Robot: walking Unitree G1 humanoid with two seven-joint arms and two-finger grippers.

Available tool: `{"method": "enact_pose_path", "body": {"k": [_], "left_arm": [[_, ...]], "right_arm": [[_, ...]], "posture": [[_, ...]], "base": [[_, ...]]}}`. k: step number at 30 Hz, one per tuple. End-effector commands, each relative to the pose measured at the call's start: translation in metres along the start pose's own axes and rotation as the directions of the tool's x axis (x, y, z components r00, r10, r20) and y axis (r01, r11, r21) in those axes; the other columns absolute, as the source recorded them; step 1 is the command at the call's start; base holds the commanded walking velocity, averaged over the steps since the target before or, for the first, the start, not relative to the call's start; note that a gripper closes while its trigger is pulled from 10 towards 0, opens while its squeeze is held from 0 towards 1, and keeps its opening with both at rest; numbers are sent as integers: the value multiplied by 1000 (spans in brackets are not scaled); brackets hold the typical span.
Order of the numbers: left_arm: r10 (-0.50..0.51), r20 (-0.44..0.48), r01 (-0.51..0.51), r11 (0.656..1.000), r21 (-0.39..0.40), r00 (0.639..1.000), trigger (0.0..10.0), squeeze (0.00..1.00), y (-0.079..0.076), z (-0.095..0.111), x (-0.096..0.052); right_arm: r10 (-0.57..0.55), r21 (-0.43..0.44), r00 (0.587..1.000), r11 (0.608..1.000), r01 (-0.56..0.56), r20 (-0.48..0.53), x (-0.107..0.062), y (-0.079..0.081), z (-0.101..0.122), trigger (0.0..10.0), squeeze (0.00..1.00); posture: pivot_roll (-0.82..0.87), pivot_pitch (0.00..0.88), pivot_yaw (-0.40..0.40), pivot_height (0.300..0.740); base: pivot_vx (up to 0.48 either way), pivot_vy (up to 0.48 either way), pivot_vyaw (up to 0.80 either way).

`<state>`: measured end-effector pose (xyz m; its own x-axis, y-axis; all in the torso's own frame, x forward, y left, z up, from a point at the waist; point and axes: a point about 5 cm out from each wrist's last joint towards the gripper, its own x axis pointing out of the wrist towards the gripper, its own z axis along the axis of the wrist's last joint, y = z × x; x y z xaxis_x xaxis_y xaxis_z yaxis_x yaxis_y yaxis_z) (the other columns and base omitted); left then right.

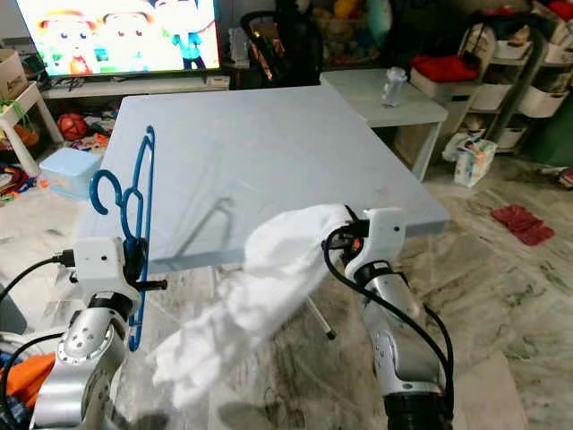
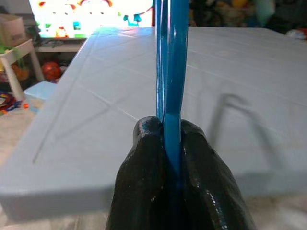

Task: Hang hanger

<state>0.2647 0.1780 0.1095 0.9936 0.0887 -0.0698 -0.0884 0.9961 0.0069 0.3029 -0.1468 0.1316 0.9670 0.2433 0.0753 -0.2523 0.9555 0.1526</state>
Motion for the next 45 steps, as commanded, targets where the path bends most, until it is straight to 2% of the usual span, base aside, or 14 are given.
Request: {"method": "enact_pose_path", "body": {"k": [1,5,7,10,16,18,24,28,30,33,34,38,41,45], "left_arm": [[30,10,-30,999,19,1000,10000,0,9,3,1],[46,20,-46,999,29,999,10000,0,10,5,1],[61,47,-63,996,58,997,10000,0,13,12,3],[58,92,-64,996,69,994,10000,0,11,27,8],[58,123,-67,995,71,991,10000,0,9,38,11],[71,136,-78,995,54,988,10000,0,9,43,13],[86,134,-92,995,42,987,10000,0,11,44,13],[113,111,-118,992,47,987,10000,0,13,37,13],[119,105,-124,991,50,987,10000,0,13,36,13],[121,100,-127,991,52,988,10000,0,10,34,14],[121,100,-127,991,52,988,10000,0,10,34,14],[133,102,-139,989,55,986,10000,0,9,34,13],[138,103,-144,988,53,985,10000,0,9,34,13],[165,99,-171,983,61,981,10000,0,11,31,11]], "right_arm": [[30,9,998,999,-31,52,6,10,11,10000,0],[62,20,996,998,-64,67,8,15,15,10000,0],[122,-9,987,992,-122,109,13,22,29,10000,0],[196,-30,955,980,-194,222,32,31,69,10000,0],[230,-63,926,973,-222,300,47,36,99,10000,0],[256,-80,904,967,-244,342,62,41,117,10000,0],[278,-79,897,960,-267,345,70,47,119,10000,0],[323,-66,869,944,-322,375,85,67,131,10000,0],[330,-53,858,940,-337,393,90,74,138,10000,0],[301,50,818,927,-371,490,109,89,177,10000,0],[301,50,818,927,-371,490,109,89,177,10000,0],[253,148,772,901,-407,583,119,97,218,10000,0],[243,166,758,893,-419,605,120,99,228,10000,0],[203,281,754,843,-459,625,123,104,232,10000,0]], "posture": [[62,0,-57,740],[66,0,-58,740],[68,0,-57,740],[71,0,-56,740],[75,0,-57,740],[80,0,-59,740],[84,0,-62,740],[84,0,-60,740],[83,0,-61,740],[83,0,-63,740],[83,0,-63,740],[97,0,-75,740],[99,0,-78,740],[99,0,-88,740]], "base": [[465,0,0],[465,0,0],[465,0,0],[464,0,0],[461,0,0],[458,0,0],[281,0,0],[0,0,0],[0,0,0],[0,0,0],[0,0,0],[0,0,0],[0,0,0],[0,0,0]]}}
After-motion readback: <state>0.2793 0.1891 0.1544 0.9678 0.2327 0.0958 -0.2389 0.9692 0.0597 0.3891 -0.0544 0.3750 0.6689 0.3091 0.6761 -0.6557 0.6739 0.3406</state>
